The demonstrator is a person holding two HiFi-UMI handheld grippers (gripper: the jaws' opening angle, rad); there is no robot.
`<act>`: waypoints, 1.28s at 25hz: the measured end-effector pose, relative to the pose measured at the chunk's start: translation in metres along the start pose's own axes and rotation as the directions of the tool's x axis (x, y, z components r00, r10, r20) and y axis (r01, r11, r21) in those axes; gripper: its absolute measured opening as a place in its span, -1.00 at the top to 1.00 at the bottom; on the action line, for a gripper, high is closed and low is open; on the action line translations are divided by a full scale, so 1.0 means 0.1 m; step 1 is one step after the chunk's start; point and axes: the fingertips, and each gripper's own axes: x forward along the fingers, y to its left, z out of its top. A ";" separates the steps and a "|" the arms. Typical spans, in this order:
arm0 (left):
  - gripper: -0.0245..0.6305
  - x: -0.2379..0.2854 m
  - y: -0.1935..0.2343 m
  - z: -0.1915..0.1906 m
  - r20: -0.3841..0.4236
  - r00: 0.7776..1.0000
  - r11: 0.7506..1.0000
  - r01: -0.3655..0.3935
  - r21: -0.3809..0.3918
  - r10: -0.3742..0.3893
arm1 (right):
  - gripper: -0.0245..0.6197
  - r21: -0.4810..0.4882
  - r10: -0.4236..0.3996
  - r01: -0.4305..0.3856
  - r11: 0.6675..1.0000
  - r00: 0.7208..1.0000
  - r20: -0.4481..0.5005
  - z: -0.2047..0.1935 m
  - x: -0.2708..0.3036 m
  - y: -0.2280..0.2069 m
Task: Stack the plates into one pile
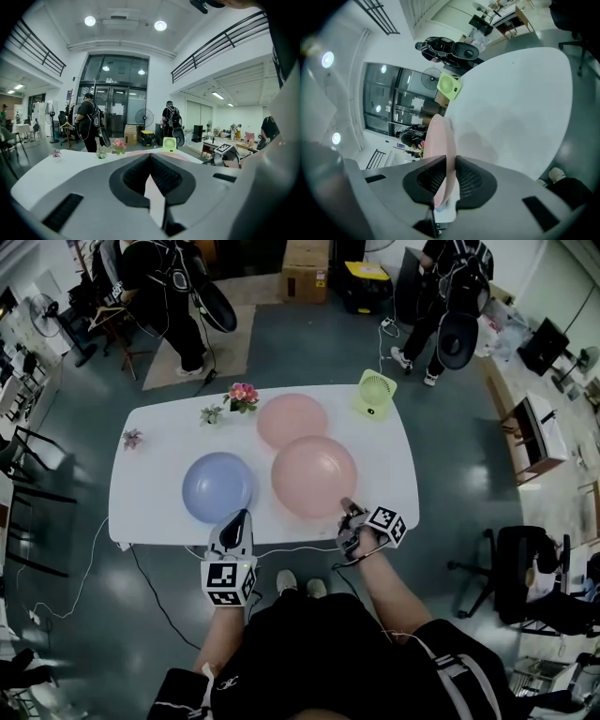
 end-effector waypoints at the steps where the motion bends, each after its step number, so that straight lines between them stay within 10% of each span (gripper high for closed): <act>1: 0.89 -0.02 0.02 0.00 0.003 1.000 1.000 -0.010 -0.003 0.010 | 0.68 -0.001 0.013 -0.013 1.000 1.000 -0.012 -0.03 0.03 0.07; 15: 0.89 -1.17 0.96 -0.17 0.028 0.940 0.938 -0.335 -0.088 0.339 | 0.68 -0.113 0.101 -0.144 0.983 0.942 -0.320 -1.44 1.07 1.11; 28: 0.89 -2.01 1.54 -0.34 0.017 0.853 0.846 -0.513 -0.144 0.521 | 0.66 -0.303 -0.126 0.007 0.953 0.917 -0.378 -2.39 1.97 0.99; 30: 0.89 -2.03 1.58 -0.31 0.022 0.854 0.847 -0.512 -0.144 0.520 | 0.67 -0.381 -0.181 0.033 0.924 0.915 -0.361 -2.40 1.99 0.89; 32: 0.89 -2.01 1.60 -0.25 0.031 0.858 0.853 -0.504 -0.139 0.512 | 0.67 -0.561 -0.254 0.037 0.827 0.915 -0.313 -2.36 1.98 0.85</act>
